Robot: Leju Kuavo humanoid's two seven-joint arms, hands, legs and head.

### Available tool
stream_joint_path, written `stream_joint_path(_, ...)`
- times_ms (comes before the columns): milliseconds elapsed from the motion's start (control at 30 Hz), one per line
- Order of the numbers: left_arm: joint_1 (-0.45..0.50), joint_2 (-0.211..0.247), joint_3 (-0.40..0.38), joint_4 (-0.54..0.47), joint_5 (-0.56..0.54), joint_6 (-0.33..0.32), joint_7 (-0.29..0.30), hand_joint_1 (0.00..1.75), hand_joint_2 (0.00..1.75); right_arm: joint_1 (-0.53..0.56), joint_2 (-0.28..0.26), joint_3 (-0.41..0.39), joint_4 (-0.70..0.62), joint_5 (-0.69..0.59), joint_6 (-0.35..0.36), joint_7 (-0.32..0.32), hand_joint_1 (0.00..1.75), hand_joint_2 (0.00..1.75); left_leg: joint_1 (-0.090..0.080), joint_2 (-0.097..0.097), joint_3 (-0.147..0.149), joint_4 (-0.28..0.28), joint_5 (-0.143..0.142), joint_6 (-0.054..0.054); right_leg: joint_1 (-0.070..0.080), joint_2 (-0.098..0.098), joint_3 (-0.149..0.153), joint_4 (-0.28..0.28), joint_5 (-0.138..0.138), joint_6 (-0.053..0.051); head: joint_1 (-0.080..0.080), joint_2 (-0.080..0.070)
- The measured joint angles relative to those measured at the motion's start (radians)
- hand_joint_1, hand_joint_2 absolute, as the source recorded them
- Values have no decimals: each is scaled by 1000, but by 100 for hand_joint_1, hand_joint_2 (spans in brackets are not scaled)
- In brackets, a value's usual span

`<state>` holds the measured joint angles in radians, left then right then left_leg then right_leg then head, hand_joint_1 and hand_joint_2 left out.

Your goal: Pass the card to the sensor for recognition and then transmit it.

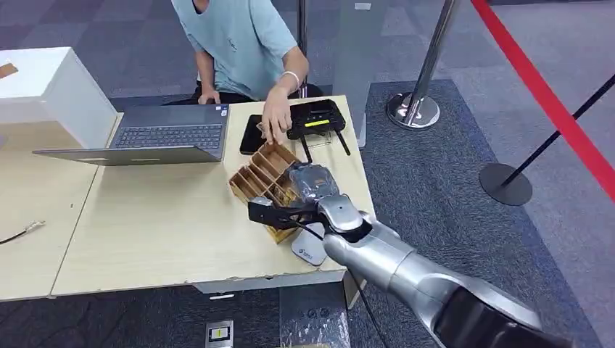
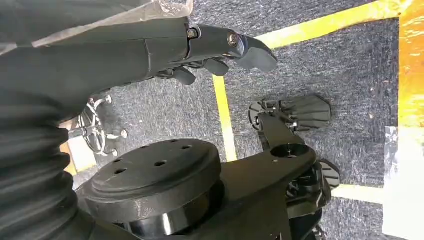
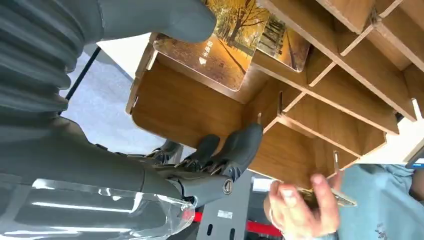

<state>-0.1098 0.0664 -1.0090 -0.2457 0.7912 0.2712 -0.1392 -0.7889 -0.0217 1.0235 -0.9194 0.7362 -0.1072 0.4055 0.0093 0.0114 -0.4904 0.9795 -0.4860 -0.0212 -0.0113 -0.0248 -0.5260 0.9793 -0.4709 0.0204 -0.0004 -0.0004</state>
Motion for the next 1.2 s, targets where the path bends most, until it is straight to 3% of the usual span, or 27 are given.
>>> stream_joint_path(233,-2,0,0,0,3,2,0,0,175,0,-2,-1,-2,0,11,0,63,175,0,0,0,0,0,0,0,0,0,0,0,0,0,0)
stream_joint_path(300,-2,0,0,0,6,3,0,0,175,0,-2,-1,-2,-1,16,0,101,175,0,0,0,0,0,0,0,0,0,0,0,0,0,0)
stream_joint_path(500,1,0,0,0,15,3,0,0,175,-5,-3,-1,-1,-3,79,38,72,175,0,0,1,0,0,0,0,0,1,0,0,0,0,0)
stream_joint_path(667,1,0,0,0,19,2,0,0,175,-20,5,-1,5,-12,132,99,72,175,0,0,2,0,0,0,0,0,3,0,0,0,0,0)
stream_joint_path(767,1,0,0,0,21,1,2,0,175,-26,12,-1,17,-13,134,132,80,175,0,0,3,0,0,0,0,0,4,0,0,0,0,0)
stream_joint_path(867,1,0,0,0,21,1,3,0,175,-32,19,-1,30,-12,135,156,94,175,0,0,4,0,0,0,0,0,5,0,0,0,0,0)
stream_joint_path(900,1,0,0,0,21,1,3,0,175,-34,21,-1,35,-12,134,161,140,175,0,0,4,0,0,0,0,0,5,0,0,0,0,0)
stream_joint_path(933,1,0,0,0,21,1,3,0,175,-36,22,-1,39,-12,134,164,154,175,0,0,4,0,0,0,0,0,5,0,0,0,0,0)
stream_joint_path(967,1,0,0,0,21,1,3,0,175,-38,25,-1,43,-12,134,166,154,175,0,0,4,0,0,0,0,0,5,0,0,0,0,0)
stream_joint_path(1000,1,0,0,0,21,1,4,0,175,-40,26,-1,46,-12,134,166,175,175,0,0,4,0,0,0,0,0,5,0,0,0,0,0)
stream_joint_path(1200,1,0,0,0,23,4,7,0,175,-49,31,-1,59,-13,116,168,175,175,0,0,5,1,0,0,0,0,6,0,0,0,0,0)
